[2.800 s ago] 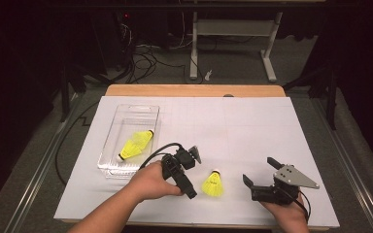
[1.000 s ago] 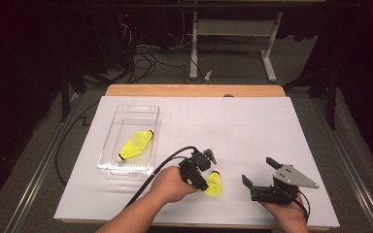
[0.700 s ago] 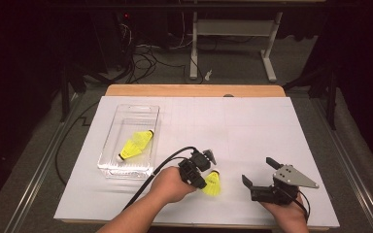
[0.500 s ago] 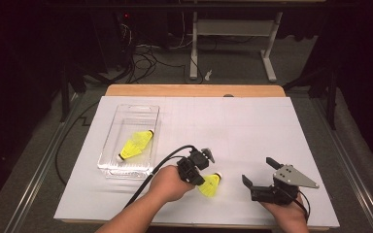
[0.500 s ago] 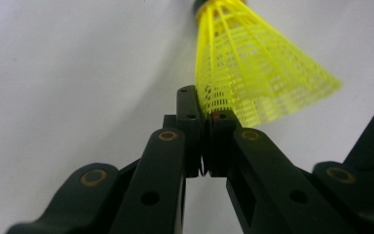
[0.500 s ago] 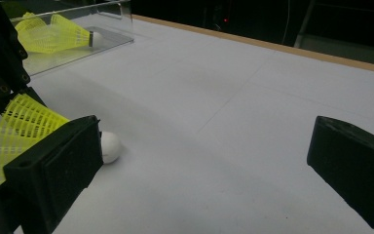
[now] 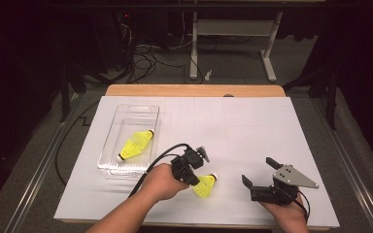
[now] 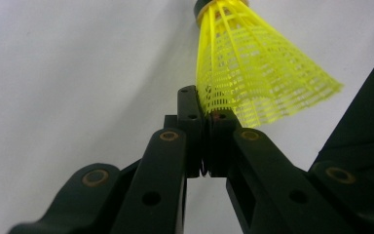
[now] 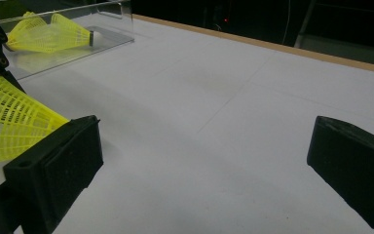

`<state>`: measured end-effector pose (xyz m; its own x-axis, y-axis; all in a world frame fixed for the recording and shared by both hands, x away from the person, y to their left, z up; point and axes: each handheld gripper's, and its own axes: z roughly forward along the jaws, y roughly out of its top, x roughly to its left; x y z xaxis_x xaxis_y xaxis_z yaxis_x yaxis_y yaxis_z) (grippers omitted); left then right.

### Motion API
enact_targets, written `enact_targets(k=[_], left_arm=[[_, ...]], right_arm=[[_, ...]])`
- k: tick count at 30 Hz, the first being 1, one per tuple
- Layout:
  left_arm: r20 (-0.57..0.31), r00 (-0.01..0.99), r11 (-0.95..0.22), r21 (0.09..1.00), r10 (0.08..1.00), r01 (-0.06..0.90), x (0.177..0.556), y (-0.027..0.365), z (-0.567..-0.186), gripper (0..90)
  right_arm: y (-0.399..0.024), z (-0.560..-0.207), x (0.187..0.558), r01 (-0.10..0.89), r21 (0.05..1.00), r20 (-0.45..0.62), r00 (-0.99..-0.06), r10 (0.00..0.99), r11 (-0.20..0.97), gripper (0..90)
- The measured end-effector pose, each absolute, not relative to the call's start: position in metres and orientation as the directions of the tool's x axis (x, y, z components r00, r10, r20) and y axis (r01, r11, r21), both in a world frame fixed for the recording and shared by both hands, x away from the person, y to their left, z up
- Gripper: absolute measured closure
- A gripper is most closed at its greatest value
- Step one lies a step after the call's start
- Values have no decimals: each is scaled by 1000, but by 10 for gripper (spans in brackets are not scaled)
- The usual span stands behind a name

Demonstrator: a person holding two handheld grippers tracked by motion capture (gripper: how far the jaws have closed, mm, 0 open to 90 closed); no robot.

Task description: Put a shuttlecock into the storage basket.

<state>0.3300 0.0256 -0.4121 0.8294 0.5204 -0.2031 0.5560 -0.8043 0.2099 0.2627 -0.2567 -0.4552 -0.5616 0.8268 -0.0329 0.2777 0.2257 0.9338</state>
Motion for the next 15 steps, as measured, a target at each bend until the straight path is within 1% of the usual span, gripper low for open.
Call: enact_targets(k=[15], left_arm=[[-240,820,-803,192,520,565,329,56,-410,878]], right_arm=[[-257,-456,262,280,933,-33,-561,827,226,3]])
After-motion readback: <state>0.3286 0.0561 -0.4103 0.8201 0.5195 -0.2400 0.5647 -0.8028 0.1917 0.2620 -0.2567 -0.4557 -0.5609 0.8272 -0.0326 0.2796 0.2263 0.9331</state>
